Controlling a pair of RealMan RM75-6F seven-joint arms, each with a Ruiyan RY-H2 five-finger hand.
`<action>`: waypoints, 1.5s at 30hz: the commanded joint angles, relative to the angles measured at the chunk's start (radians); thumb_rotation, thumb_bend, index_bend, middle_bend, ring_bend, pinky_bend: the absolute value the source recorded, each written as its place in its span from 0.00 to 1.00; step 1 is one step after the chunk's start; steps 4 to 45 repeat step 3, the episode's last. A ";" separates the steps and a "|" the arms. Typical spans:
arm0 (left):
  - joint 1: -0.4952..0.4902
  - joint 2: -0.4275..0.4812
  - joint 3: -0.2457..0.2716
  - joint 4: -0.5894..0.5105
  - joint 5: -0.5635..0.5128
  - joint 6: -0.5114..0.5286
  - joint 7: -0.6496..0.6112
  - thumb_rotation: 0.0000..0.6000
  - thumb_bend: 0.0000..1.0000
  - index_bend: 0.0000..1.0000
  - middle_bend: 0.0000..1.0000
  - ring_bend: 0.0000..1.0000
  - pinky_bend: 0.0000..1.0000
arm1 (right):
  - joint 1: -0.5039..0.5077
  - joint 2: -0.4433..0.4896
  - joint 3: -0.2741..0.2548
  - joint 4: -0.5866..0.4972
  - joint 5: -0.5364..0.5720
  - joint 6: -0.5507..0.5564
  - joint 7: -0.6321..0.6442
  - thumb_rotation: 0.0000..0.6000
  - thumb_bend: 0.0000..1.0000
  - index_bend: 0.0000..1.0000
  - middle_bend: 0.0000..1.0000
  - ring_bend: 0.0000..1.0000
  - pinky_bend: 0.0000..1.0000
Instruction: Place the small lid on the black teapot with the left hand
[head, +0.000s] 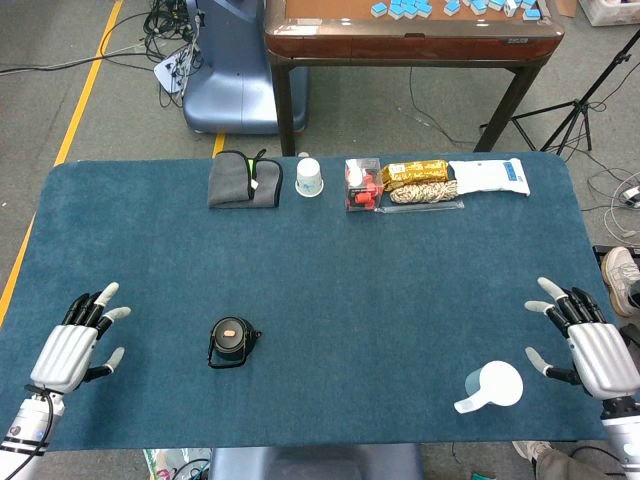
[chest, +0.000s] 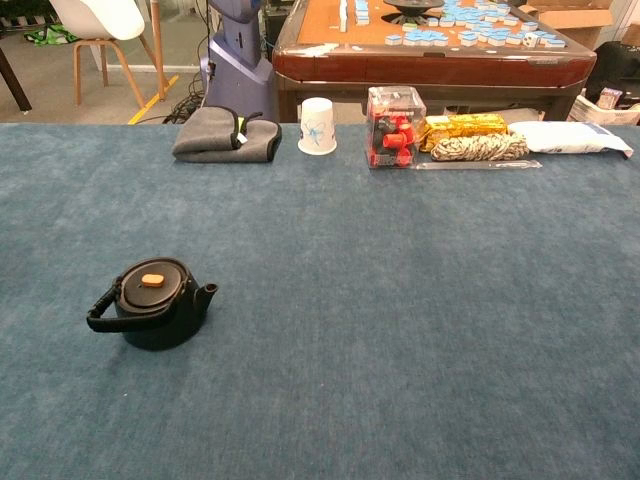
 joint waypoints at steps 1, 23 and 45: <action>-0.004 0.001 -0.007 -0.006 0.000 -0.012 0.005 1.00 0.34 0.24 0.00 0.00 0.00 | 0.002 -0.002 0.007 0.003 0.004 -0.008 0.003 1.00 0.29 0.27 0.10 0.09 0.04; -0.005 0.001 -0.010 -0.009 -0.003 -0.024 0.012 1.00 0.34 0.24 0.00 0.00 0.00 | 0.006 -0.010 0.010 0.012 0.006 -0.019 0.004 1.00 0.29 0.27 0.10 0.09 0.04; -0.005 0.001 -0.010 -0.009 -0.003 -0.024 0.012 1.00 0.34 0.24 0.00 0.00 0.00 | 0.006 -0.010 0.010 0.012 0.006 -0.019 0.004 1.00 0.29 0.27 0.10 0.09 0.04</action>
